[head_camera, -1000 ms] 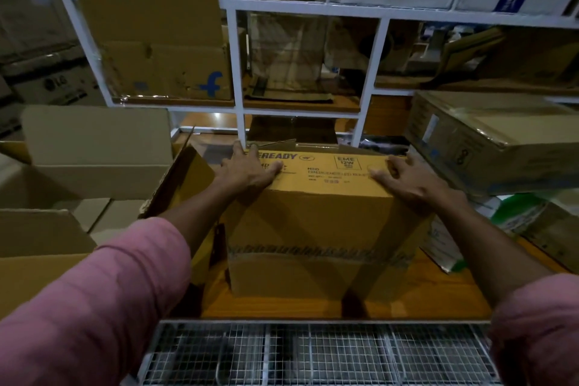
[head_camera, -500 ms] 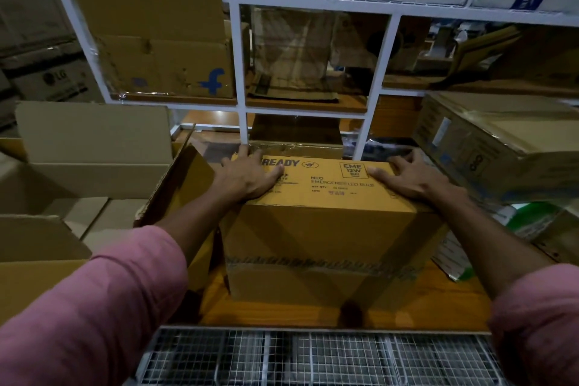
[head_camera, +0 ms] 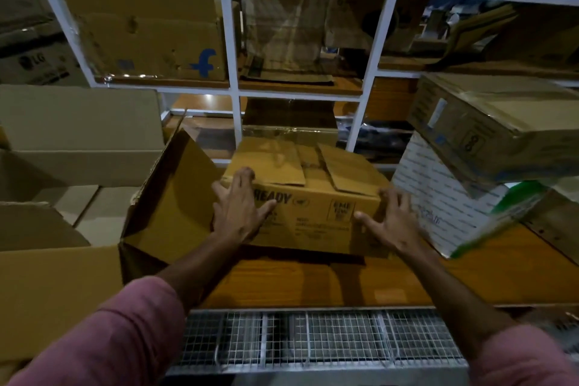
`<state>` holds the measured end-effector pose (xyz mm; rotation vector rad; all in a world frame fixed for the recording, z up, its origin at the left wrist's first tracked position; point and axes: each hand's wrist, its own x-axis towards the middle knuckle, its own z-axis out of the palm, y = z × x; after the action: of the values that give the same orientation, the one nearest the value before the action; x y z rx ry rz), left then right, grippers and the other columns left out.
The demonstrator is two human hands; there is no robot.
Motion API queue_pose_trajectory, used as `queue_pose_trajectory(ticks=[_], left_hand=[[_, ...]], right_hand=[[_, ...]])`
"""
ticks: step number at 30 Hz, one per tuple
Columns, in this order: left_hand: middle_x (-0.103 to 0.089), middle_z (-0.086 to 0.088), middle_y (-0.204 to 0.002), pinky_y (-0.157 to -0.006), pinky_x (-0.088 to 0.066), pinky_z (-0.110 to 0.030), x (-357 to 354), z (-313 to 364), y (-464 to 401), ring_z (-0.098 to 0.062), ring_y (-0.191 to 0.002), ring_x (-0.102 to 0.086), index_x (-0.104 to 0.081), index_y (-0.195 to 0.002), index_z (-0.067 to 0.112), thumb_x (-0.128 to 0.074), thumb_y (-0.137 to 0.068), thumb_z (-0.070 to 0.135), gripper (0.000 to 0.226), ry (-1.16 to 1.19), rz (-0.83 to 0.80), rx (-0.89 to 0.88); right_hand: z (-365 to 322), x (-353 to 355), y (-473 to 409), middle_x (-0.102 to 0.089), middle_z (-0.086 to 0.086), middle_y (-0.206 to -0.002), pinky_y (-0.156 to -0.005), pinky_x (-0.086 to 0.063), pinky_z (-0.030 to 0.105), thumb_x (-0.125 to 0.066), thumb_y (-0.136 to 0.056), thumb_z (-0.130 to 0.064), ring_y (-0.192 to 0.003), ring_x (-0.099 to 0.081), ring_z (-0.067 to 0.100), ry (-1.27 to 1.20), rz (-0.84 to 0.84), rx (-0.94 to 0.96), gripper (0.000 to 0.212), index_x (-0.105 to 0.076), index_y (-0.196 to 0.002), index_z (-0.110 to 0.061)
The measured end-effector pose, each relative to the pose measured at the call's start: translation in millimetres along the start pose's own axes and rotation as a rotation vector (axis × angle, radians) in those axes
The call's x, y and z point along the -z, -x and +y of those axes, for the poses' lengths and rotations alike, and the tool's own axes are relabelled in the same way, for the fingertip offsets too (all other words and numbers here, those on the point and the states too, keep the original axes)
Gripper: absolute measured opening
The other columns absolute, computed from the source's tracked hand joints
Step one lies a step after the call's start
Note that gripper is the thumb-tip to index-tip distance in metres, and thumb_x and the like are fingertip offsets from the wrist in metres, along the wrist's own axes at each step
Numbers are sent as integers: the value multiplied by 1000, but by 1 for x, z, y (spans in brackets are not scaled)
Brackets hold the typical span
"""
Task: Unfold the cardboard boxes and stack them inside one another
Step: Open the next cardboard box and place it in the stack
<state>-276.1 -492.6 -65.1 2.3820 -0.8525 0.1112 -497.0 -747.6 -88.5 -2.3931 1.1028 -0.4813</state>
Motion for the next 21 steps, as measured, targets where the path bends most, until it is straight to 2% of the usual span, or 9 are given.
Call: queue_pose_trajectory(ticks=[2,5,8,10,13,15,17,19,21], left_hand=[[-40,6,-148,-91,-47,-59,-23,-17,18,-41,-123,-36,-34,-137,34,-65,-89,62,64,-59,-78,24],[-18,4,-168,-109,-25,-65,-60,-47,35,-40,-137,-40,-28,-154,36,-34,-94,77,73,-199,-219,8],[-8,4,-171,-111,-19,-67,-77,-58,49,-38,-142,-39,-24,-157,38,-9,-92,81,79,-178,-291,33],[-13,0,-170,-111,-21,-66,-80,-59,58,-34,-144,-38,-29,-156,32,-9,-95,74,77,-172,-292,19],[-23,-1,-164,-107,-29,-67,-77,-59,70,-43,-140,-36,-35,-149,32,-18,-98,71,67,-266,-259,19],[-35,-6,-158,-111,-24,-69,-74,-55,69,-45,-144,-30,-41,-142,28,-27,-99,70,63,-406,-228,13],[-42,-16,-152,-116,-19,-66,-74,-44,59,-43,-148,-26,-47,-136,19,-24,-99,71,68,-472,-228,-47],[-29,-20,-162,-122,-15,-61,-80,-35,47,-40,-154,-15,-38,-146,15,-19,-99,70,75,-394,-304,-87],[-1,-15,-171,-125,-4,-59,-89,-31,41,-37,-157,3,-14,-162,23,-14,-99,70,78,-319,-421,-88]], right_hand=[[16,-23,16,-23,1,-148,-110,-33,63,-63,-79,-76,-135,-32,45,25,1,23,78,-41,-142,-35],[31,-44,23,-20,1,-148,-114,-22,62,-48,-82,-80,-138,-29,39,53,-37,25,74,-45,-142,-38],[44,-59,32,-22,2,-148,-113,-22,59,-40,-82,-83,-136,-32,40,63,-82,-13,75,-47,-142,-38],[49,-67,39,-25,4,-146,-113,-22,60,-38,-83,-83,-136,-31,41,52,-95,-40,74,-48,-141,-37],[46,-75,44,-30,9,-143,-112,-23,59,-38,-84,-80,-135,-32,41,68,-50,-43,72,-51,-136,-32],[39,-74,42,-36,13,-139,-108,-30,58,-34,-84,-83,-134,-33,42,132,-12,-45,72,-54,-130,-31],[28,-73,39,-42,16,-132,-105,-35,57,-31,-85,-84,-132,-34,43,192,9,-35,72,-56,-124,-28],[19,-75,38,-44,16,-126,-107,-36,59,-31,-86,-82,-128,-38,41,225,10,8,72,-56,-124,-26],[13,-78,38,-44,17,-125,-108,-33,58,-31,-87,-81,-125,-41,40,267,0,47,72,-55,-126,-26]])
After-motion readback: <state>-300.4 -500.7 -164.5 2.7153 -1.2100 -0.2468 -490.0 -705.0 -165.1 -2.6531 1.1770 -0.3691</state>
